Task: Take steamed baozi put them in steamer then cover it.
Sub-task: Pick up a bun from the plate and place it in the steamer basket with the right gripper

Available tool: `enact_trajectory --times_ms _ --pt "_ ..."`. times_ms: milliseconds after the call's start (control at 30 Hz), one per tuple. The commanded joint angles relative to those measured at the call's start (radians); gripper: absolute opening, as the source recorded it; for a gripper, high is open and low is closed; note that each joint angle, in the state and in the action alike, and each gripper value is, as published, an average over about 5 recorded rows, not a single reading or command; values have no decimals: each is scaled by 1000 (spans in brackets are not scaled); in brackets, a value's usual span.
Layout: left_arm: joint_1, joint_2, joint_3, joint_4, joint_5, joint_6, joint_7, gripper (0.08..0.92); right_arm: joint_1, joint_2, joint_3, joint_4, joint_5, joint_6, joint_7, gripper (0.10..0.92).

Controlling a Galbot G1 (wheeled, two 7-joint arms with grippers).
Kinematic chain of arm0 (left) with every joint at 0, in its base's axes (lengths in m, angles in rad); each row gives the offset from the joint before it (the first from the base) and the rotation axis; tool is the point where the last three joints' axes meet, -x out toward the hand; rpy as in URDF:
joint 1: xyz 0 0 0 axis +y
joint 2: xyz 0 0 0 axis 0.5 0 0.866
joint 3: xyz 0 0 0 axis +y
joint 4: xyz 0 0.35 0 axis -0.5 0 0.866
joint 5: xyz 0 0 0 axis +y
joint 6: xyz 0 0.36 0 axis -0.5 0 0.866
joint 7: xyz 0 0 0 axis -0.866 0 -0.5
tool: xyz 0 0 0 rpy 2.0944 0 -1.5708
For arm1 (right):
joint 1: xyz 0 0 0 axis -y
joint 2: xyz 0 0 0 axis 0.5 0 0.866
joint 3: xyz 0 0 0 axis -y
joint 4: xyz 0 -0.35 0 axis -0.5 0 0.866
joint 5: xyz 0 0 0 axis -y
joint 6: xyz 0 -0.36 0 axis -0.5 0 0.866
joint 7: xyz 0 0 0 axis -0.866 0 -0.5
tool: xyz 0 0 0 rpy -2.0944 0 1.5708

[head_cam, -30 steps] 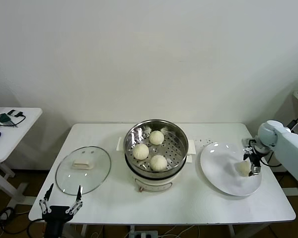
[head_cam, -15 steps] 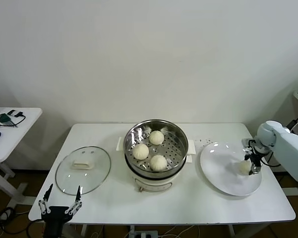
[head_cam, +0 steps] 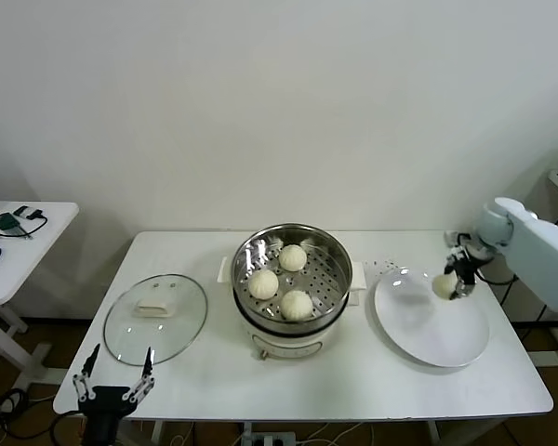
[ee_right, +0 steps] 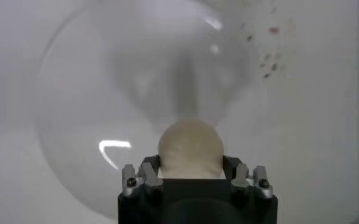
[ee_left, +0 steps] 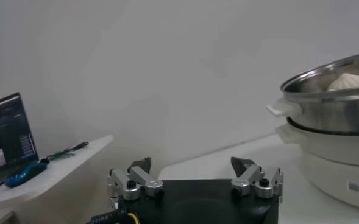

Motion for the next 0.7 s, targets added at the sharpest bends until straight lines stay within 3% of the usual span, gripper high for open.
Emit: enact_trajectory --times_ms 33,333,700 --pt "8 3 5 -6 15 3 3 823 373 118 -262 15 330 -48 -4 672" --pt "8 8 31 -19 59 14 8 823 575 271 -471 63 608 -118 7 678" --pt "4 30 40 -32 51 27 28 823 537 318 -584 292 688 -226 111 673"
